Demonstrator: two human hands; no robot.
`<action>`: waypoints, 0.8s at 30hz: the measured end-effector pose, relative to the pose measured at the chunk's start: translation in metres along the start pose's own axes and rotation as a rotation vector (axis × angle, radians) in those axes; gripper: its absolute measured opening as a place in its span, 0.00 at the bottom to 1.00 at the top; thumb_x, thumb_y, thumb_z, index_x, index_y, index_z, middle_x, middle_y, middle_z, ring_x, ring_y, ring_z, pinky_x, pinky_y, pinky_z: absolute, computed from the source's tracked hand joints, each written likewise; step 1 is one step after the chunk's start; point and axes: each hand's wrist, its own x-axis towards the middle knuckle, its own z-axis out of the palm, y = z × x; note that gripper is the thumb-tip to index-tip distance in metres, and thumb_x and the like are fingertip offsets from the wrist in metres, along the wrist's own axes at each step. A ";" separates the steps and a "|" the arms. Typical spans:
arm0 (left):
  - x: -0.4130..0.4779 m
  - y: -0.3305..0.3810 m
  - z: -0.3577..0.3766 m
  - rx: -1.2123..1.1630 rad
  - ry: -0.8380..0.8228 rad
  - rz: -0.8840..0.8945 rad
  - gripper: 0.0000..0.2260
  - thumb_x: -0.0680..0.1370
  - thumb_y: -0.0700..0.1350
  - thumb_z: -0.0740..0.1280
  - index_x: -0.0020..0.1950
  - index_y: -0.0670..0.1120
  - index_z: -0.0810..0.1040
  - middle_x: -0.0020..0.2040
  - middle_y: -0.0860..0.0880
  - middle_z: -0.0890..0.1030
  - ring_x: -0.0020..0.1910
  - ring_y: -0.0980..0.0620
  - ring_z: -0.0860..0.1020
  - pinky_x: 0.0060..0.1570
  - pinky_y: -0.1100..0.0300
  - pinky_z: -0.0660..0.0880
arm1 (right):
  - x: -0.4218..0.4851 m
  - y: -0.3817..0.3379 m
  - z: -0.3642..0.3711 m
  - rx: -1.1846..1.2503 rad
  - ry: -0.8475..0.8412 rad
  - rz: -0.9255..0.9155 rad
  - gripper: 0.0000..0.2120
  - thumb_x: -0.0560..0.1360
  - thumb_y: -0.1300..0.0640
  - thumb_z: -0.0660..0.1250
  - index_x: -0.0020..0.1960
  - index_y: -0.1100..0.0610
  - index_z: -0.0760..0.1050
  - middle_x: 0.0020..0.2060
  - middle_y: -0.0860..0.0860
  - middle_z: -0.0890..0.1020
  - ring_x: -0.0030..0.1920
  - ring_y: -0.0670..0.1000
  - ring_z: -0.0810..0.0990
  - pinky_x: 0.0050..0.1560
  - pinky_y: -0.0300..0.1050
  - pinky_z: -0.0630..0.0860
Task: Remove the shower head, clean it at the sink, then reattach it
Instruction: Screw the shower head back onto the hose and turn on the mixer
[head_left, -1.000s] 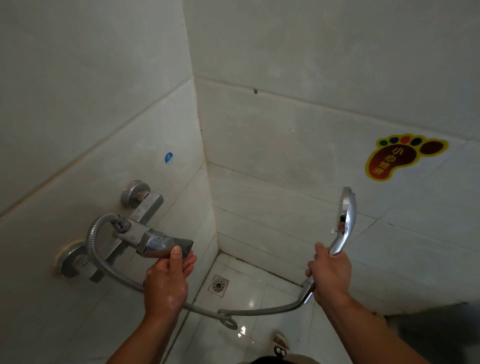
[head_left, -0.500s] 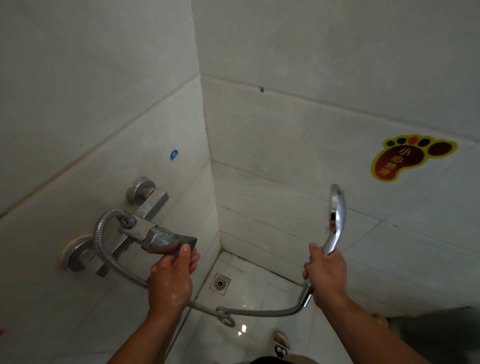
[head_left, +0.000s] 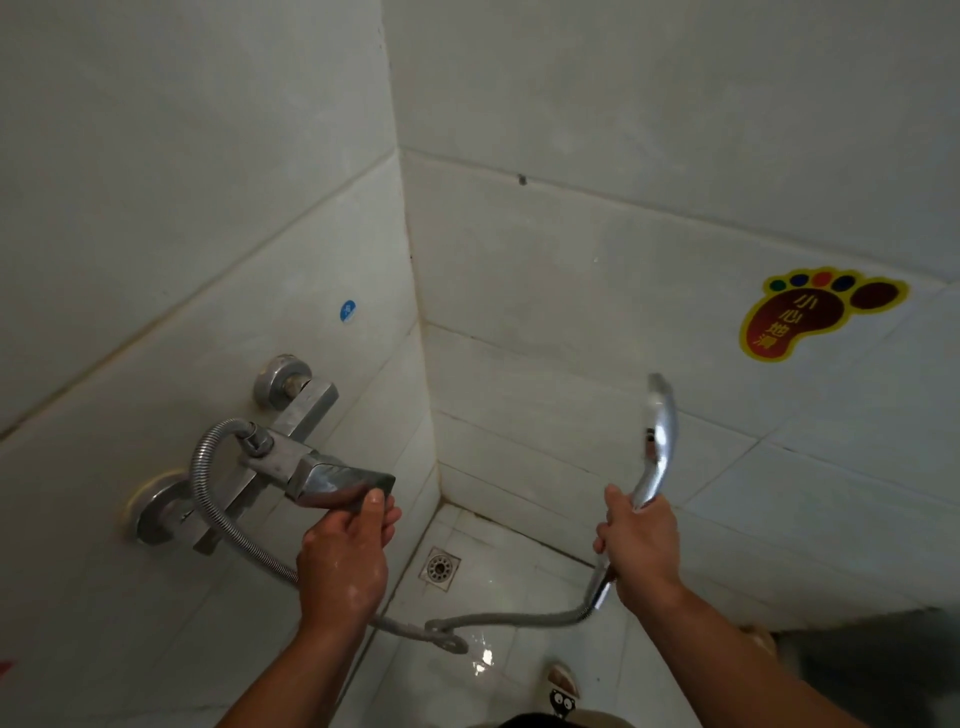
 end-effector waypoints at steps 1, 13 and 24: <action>0.000 0.000 0.000 0.014 -0.005 0.004 0.11 0.82 0.49 0.66 0.42 0.52 0.84 0.39 0.52 0.88 0.47 0.51 0.87 0.59 0.42 0.80 | -0.001 0.002 -0.002 -0.049 -0.016 -0.012 0.14 0.78 0.53 0.70 0.40 0.58 0.69 0.26 0.55 0.74 0.23 0.53 0.74 0.29 0.52 0.75; -0.001 0.007 0.000 0.097 -0.018 -0.003 0.13 0.82 0.48 0.67 0.40 0.49 0.85 0.38 0.52 0.88 0.44 0.56 0.87 0.58 0.50 0.81 | -0.008 0.003 -0.001 0.035 0.050 -0.018 0.14 0.79 0.57 0.69 0.39 0.56 0.67 0.24 0.53 0.72 0.23 0.53 0.72 0.29 0.49 0.73; 0.004 0.009 -0.003 0.359 0.112 0.161 0.14 0.81 0.49 0.68 0.45 0.42 0.87 0.37 0.53 0.87 0.36 0.64 0.83 0.47 0.66 0.78 | -0.004 -0.003 0.004 0.175 -0.116 0.065 0.12 0.80 0.62 0.66 0.42 0.56 0.65 0.25 0.53 0.69 0.22 0.50 0.68 0.28 0.45 0.68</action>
